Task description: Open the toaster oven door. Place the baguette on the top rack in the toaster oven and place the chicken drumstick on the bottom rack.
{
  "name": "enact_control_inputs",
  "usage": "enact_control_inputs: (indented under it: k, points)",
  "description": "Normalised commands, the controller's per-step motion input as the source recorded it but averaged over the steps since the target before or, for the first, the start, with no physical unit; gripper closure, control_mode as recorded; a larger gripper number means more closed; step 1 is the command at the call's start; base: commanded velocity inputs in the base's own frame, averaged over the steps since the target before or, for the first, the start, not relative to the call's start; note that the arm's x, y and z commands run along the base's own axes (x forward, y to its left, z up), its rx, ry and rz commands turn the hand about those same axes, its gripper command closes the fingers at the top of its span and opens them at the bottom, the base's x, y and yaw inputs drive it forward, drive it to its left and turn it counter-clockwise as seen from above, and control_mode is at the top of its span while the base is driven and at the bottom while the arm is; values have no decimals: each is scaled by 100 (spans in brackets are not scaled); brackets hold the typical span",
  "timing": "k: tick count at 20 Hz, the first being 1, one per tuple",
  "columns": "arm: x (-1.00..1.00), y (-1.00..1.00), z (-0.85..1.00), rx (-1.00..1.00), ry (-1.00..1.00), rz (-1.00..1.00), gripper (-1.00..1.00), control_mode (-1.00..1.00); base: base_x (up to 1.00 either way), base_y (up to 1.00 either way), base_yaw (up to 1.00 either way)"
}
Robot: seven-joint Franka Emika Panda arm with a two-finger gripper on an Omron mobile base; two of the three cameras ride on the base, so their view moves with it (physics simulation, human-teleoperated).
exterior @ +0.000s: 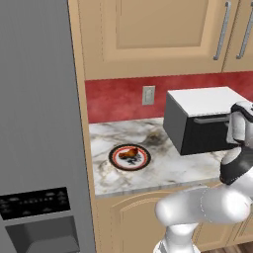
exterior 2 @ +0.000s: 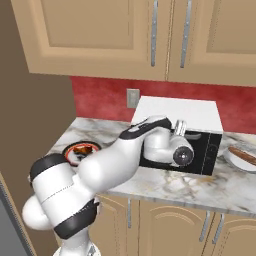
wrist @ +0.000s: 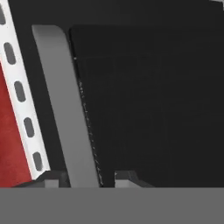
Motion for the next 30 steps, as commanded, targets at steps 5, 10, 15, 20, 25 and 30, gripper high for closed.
enact_control_inputs:
  k: [5, 10, 15, 20, 25, 30]
  points:
    - [-2, 53, -100, 8, 40, 2, 100, -100, 0, 0, 0]
    - [-3, 35, -97, 8, 47, 4, 100, -100, 0, 0, 0]
    - [-29, 18, -98, 9, 56, 5, 100, -100, 0, 0, 0]
    - [-55, 23, -100, 9, 50, 6, 100, -100, 0, 0, 0]
    - [-62, 16, -100, 11, 47, 8, 100, -100, 0, 0, 0]
    - [-71, 1, -94, 16, 52, 11, 100, -100, 0, 0, 0]
